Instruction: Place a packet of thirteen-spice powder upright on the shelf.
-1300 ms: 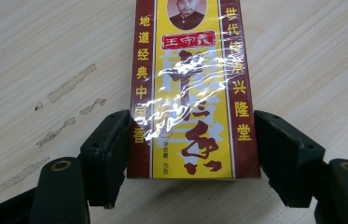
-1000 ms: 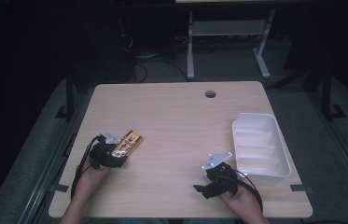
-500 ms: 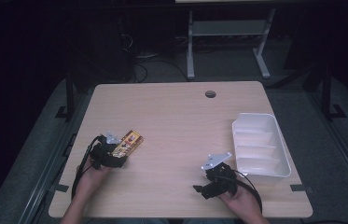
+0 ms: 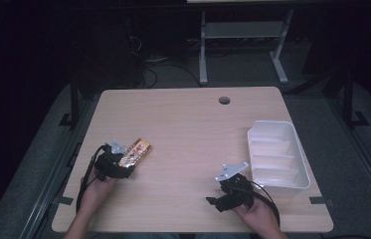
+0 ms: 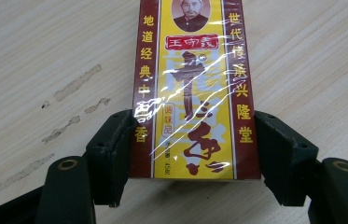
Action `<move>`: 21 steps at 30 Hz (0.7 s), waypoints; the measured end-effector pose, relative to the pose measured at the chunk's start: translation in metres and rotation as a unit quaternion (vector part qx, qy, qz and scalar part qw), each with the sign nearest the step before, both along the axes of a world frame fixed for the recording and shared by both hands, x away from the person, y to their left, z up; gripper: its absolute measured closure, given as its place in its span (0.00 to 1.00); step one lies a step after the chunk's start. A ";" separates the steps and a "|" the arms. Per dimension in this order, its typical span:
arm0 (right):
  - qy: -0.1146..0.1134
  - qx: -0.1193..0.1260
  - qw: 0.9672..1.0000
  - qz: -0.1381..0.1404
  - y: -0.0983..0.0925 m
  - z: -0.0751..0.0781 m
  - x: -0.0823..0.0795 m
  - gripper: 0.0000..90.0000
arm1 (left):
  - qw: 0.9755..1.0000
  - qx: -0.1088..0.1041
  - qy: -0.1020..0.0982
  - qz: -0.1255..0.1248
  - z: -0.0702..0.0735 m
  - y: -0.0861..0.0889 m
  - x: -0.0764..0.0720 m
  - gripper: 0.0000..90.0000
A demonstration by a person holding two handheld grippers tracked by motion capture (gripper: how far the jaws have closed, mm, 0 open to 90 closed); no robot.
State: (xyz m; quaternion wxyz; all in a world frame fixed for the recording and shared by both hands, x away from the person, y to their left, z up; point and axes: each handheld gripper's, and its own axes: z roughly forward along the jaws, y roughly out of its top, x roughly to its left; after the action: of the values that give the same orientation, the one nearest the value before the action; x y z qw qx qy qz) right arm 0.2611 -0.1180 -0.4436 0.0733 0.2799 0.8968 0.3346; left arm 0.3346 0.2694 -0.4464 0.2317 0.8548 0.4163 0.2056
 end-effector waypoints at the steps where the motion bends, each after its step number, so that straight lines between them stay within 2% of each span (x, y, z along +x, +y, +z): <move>1: 0.000 0.001 1.000 -0.001 0.000 0.001 0.000 0.27 | 1.000 0.000 -0.003 0.000 0.001 0.000 0.000 0.37; 5: -0.001 0.010 1.000 -0.006 -0.002 0.002 0.000 0.26 | 1.000 -0.015 -0.017 0.004 0.007 0.001 -0.004 0.37; 9: -0.003 0.018 1.000 -0.008 -0.004 0.005 -0.001 0.26 | 0.999 -0.018 -0.027 0.001 0.011 0.000 -0.007 0.37; 12: 0.008 0.032 0.999 -0.012 -0.004 0.007 -0.001 0.24 | 0.999 -0.025 -0.035 -0.008 0.016 -0.004 -0.012 0.37; 14: 0.008 0.041 0.999 -0.014 -0.004 0.010 -0.001 0.24 | 0.999 -0.028 -0.041 -0.016 0.018 -0.007 -0.015 0.37; 17: 0.008 0.052 0.998 -0.018 -0.004 0.013 -0.002 0.18 | 0.998 -0.032 -0.050 -0.027 0.022 -0.013 -0.021 0.37; 19: 0.005 0.057 0.998 -0.013 -0.004 0.015 -0.003 0.17 | 0.997 -0.035 -0.056 -0.037 0.024 -0.016 -0.024 0.37; 21: 0.014 0.066 0.998 -0.005 -0.003 0.016 -0.005 0.17 | 0.997 -0.036 -0.058 -0.040 0.026 -0.019 -0.027 0.37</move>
State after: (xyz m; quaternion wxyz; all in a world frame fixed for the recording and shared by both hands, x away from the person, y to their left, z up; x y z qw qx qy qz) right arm 0.2564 -0.1213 -0.4274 0.0436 0.2934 0.8723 0.3887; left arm 0.3080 0.2509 -0.4207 0.2943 0.8485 0.3750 0.2298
